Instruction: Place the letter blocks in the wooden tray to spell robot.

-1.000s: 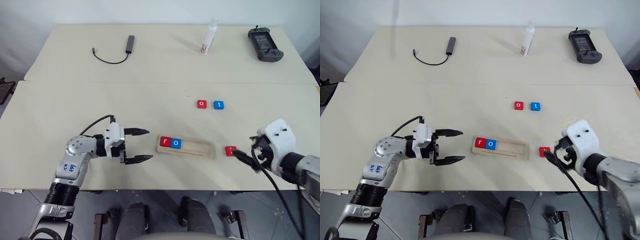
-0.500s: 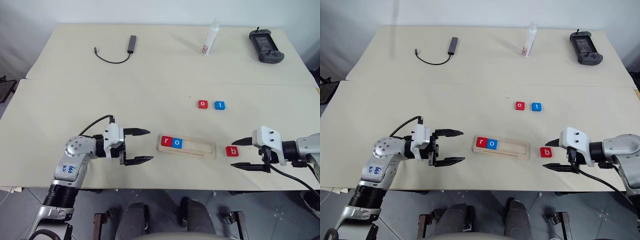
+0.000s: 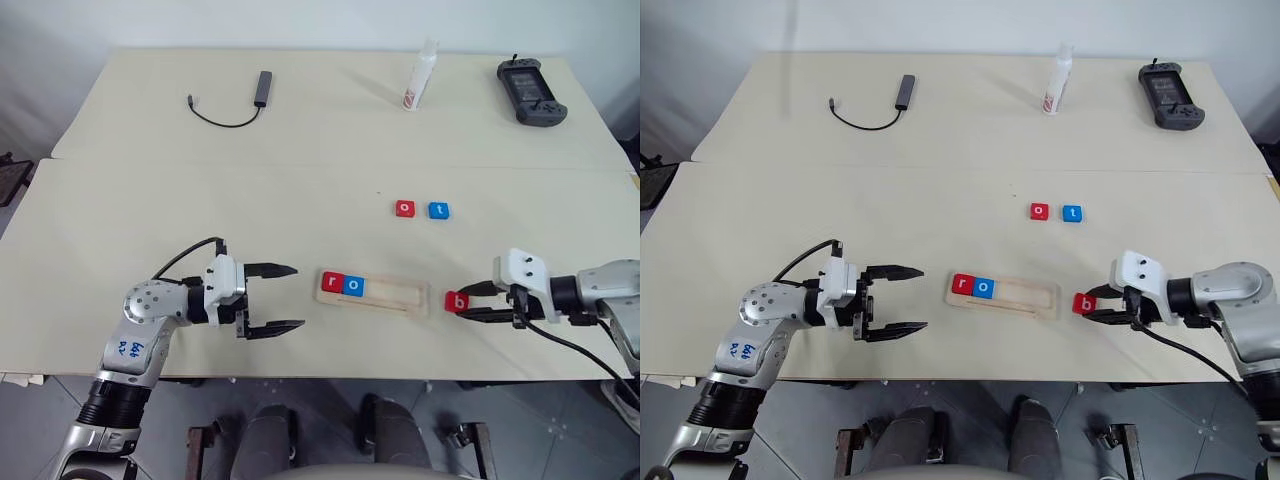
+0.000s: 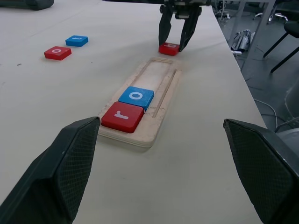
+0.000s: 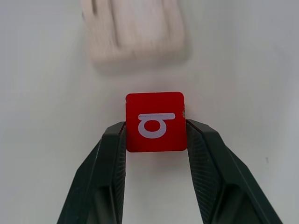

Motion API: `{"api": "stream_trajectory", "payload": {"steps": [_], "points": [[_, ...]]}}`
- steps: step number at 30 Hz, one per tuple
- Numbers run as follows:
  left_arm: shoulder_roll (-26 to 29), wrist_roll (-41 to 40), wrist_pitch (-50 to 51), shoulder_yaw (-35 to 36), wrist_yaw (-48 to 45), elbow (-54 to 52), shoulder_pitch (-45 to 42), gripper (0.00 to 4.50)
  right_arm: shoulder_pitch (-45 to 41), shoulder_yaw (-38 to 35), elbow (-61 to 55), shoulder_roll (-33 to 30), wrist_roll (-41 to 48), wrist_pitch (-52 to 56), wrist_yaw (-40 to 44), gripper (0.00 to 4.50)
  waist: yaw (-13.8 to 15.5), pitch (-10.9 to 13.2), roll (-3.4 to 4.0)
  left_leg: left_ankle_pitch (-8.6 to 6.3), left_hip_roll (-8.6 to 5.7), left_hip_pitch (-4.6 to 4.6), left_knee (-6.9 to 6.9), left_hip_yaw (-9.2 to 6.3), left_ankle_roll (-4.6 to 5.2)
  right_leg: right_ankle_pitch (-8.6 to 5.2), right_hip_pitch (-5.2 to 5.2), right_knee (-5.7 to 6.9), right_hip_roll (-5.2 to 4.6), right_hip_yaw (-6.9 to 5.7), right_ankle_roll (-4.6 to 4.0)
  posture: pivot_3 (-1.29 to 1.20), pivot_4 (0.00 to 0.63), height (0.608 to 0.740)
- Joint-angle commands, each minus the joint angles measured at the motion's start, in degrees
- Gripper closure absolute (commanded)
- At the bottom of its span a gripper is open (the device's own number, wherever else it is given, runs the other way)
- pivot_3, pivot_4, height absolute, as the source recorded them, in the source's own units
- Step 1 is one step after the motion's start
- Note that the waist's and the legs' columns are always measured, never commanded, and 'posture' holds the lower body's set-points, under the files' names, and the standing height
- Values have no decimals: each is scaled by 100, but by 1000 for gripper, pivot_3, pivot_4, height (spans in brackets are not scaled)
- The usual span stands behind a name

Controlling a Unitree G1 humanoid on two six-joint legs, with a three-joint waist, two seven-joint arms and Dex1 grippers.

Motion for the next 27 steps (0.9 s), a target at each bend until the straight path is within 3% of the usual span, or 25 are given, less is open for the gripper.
{"api": "stream_trajectory", "payload": {"steps": [1, 6, 15, 23, 27], "points": [[-13, -30, -119, 75, 43, -74, -21, 0, -324, -52, -973, 29, 552, 919, -125, 3041, -1, 0, 0, 0, 0, 0, 1, -2, 0, 0, 0, 1, 0, 0, 0, 0, 150, 740], [-77, 39, -200, 31, 106, 27, -51, 0, -1169, 506, -1480, 474, 460, 2297, -984, 3041, -17, 0, 0, 0, 1, -1, 4, -9, -1, 0, 0, 2, 0, 1, -1, 0, 150, 740], [-81, 78, -243, 36, 248, -90, 86, 0, -1506, 1427, -1222, 1006, -106, 1862, -1233, 3041, 66, 0, 0, -2, -6, -8, 2, -8, 0, 0, -2, 0, -2, -6, -1, 0, 150, 740], [-48, 78, -230, 71, 371, -196, 183, 0, -1599, 1709, -1138, 1203, -250, 1714, -1163, 3041, 76, 0, 0, -1, -4, -7, 2, -6, 0, 0, -3, 1, -1, -5, -1, 0, 150, 740], [-40, 73, -238, 70, 420, -225, 217, 0, -1597, 1704, -1124, 1118, -284, 1692, -1079, 1665, 81, 0, 0, -2, -5, -7, 2, -5, 0, 0, -3, 0, -1, -5, -1, 0, 150, 740]]}}
